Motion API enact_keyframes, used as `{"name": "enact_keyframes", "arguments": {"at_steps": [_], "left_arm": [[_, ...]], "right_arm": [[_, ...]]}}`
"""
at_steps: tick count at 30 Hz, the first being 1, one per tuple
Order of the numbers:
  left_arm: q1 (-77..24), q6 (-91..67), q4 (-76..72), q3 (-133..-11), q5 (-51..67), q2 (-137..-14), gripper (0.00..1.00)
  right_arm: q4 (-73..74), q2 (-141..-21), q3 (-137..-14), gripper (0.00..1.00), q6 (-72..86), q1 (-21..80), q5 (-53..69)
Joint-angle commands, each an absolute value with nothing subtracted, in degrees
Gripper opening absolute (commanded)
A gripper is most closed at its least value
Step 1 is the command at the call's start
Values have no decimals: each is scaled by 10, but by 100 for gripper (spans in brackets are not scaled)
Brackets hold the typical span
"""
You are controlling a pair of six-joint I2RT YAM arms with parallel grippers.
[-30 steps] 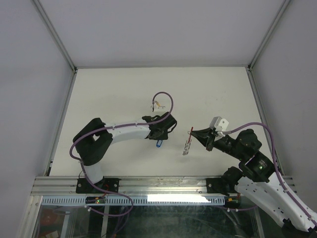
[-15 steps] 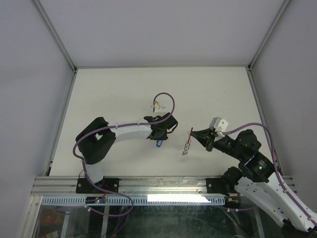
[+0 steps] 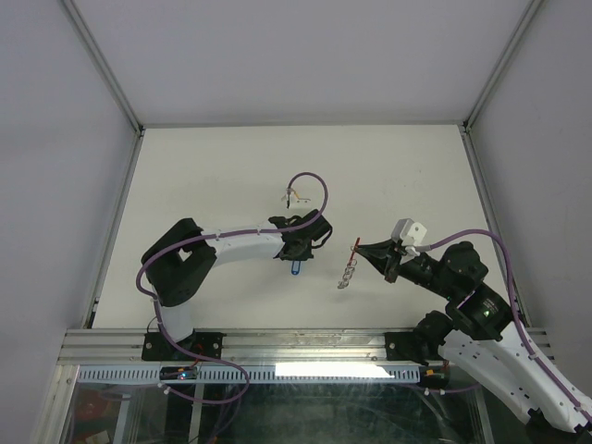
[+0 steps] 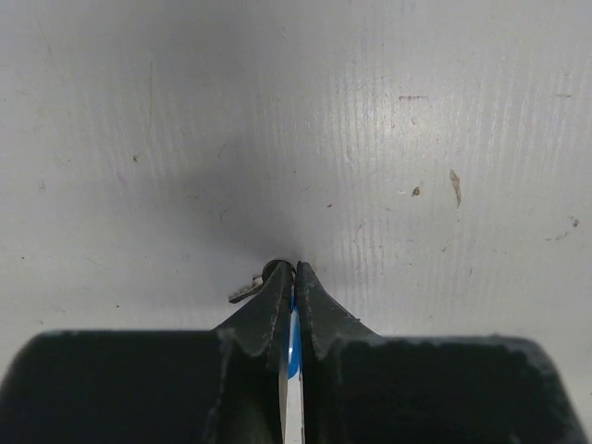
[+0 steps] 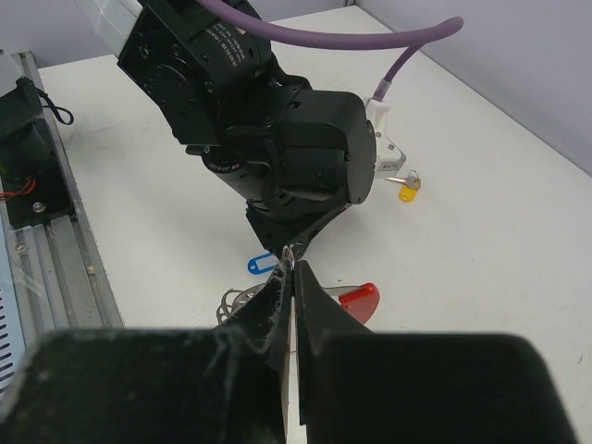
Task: Put the keys on the keyring
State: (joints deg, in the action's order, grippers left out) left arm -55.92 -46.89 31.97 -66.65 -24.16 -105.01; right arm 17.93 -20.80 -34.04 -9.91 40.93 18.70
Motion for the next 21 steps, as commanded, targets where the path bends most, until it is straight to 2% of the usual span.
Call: {"name": "enact_keyframes", "arguments": {"at_steps": [1,12,21], "left_arm": [[-565,-452,316,-678,-254,-1038,0],[-567,-409,321,-682,-260,-993,0],[-565,-286,197,-604,-200,-859,0]], "right_arm": [[150,-205,-348,0,-93,412,186],[139,-208,-348,0,-91,413,183],[136,-222,-361,0,-73,412,186]]}}
